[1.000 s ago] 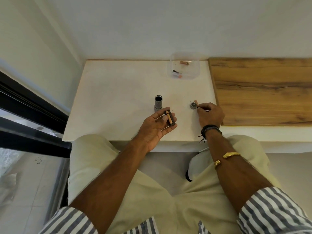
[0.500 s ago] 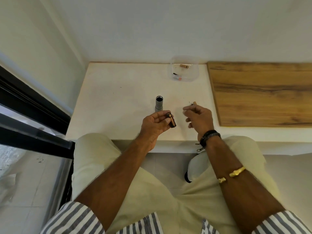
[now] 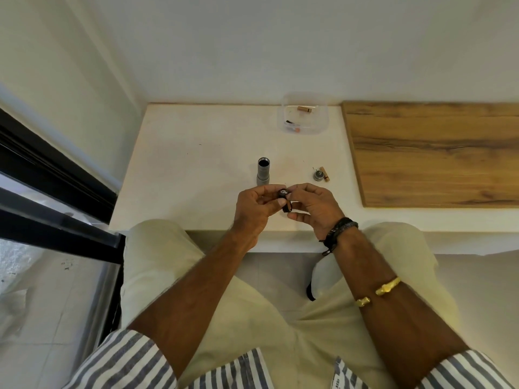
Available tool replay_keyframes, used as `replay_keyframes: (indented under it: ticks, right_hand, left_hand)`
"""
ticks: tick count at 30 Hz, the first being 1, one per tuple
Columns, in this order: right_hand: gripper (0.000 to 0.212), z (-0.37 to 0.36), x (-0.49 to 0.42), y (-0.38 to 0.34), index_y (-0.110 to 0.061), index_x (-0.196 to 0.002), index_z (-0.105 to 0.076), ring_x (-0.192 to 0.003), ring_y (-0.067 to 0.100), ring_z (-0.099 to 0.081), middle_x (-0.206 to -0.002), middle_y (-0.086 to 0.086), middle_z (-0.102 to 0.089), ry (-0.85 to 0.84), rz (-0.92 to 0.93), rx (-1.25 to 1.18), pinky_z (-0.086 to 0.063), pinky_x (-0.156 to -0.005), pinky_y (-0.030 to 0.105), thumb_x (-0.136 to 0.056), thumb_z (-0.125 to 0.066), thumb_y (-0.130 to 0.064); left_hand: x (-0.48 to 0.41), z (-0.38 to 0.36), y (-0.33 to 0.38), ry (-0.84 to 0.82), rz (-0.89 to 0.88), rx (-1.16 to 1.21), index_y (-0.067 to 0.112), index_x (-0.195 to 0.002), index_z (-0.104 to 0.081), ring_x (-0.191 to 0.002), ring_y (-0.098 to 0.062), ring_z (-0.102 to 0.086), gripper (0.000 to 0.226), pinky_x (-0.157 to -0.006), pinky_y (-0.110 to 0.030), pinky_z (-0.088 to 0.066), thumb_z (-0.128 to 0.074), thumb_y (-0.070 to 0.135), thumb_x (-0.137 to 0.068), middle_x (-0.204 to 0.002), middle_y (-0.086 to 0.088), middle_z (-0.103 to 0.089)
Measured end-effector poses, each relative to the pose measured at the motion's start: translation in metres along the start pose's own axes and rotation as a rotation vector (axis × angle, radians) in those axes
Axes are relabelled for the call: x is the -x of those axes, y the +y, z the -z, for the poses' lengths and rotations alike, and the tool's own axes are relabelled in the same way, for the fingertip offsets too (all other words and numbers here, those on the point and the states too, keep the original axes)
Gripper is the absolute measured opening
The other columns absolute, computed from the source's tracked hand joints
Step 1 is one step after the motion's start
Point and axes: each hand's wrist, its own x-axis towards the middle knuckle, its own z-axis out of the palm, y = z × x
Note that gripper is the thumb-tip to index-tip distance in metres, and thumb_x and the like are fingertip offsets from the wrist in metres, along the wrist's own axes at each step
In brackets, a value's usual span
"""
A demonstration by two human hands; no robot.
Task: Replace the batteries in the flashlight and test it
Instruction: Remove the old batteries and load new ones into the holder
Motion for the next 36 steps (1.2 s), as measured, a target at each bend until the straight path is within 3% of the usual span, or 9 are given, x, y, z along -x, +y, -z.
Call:
replay_keyframes:
  ticks: [7,13,15,24,31,36]
  right_hand:
    - [0.011,0.0007,-0.0009,0.0016,-0.010,-0.092,-0.073,-0.092,0.025,-0.065,-0.094,0.014,-0.067,-0.055,-0.050,-0.111,-0.062,-0.083,0.038,-0.089,-0.067,-0.002]
    - [0.014,-0.0006,-0.0031,0.0018,-0.010,-0.090,-0.069,-0.074,0.016,-0.063,-0.080,0.006,-0.067,-0.037,-0.079,-0.175,-0.062,-0.067,0.033,-0.087,-0.063,0.002]
    - [0.015,-0.0003,-0.0037,0.0023,-0.013,-0.089,-0.066,-0.071,0.016,-0.061,-0.078,0.005,-0.064,-0.037,-0.086,-0.193,-0.061,-0.068,0.034,-0.087,-0.062,0.002]
    - [0.013,-0.0005,-0.0006,-0.0012,-0.012,-0.087,-0.070,-0.074,0.017,-0.066,-0.078,0.007,-0.064,-0.054,0.015,-0.139,-0.062,-0.074,0.037,-0.090,-0.067,0.000]
    - [0.011,0.0017,0.0015,-0.0018,-0.010,-0.100,-0.075,-0.093,0.025,-0.075,-0.097,0.010,-0.077,-0.014,0.108,-0.063,-0.064,-0.076,0.035,-0.089,-0.075,-0.008]
    - [0.021,0.0073,-0.0051,-0.0043,-0.016,-0.108,-0.073,-0.087,0.017,-0.072,-0.098,0.006,-0.076,0.102,0.203,-0.088,-0.059,-0.071,0.031,-0.088,-0.076,-0.010]
  left_hand:
    - [0.0000,0.0001,-0.0006,0.044,-0.070,-0.112,0.004,-0.116,-0.071,-0.096,-0.020,-0.073,0.033,-0.090,-0.035,-0.058,-0.072,-0.004,-0.083,-0.107,-0.009,-0.075]
    - [0.0011,-0.0025,-0.0011,0.046,-0.137,-0.201,0.012,-0.111,-0.074,-0.095,-0.011,-0.072,0.030,-0.083,-0.022,-0.057,-0.074,0.001,-0.084,-0.101,0.002,-0.076]
    - [0.0018,-0.0037,-0.0008,0.046,-0.142,-0.201,0.014,-0.111,-0.074,-0.094,-0.010,-0.072,0.030,-0.083,-0.021,-0.057,-0.074,0.002,-0.084,-0.100,0.004,-0.077]
    - [0.0036,-0.0042,0.0015,0.112,-0.099,-0.085,0.011,-0.112,-0.073,-0.095,-0.020,-0.074,0.028,-0.090,-0.044,-0.058,-0.075,0.008,-0.085,-0.104,-0.006,-0.076]
    - [0.0013,-0.0034,0.0023,0.138,-0.026,0.006,0.004,-0.117,-0.070,-0.095,-0.023,-0.074,0.030,-0.089,-0.041,-0.059,-0.072,0.005,-0.087,-0.106,-0.010,-0.075]
    - [-0.0017,-0.0036,0.0006,0.110,0.155,0.261,0.007,-0.117,-0.067,-0.100,-0.030,-0.072,0.027,-0.085,-0.044,-0.060,-0.066,0.001,-0.091,-0.111,-0.014,-0.072]
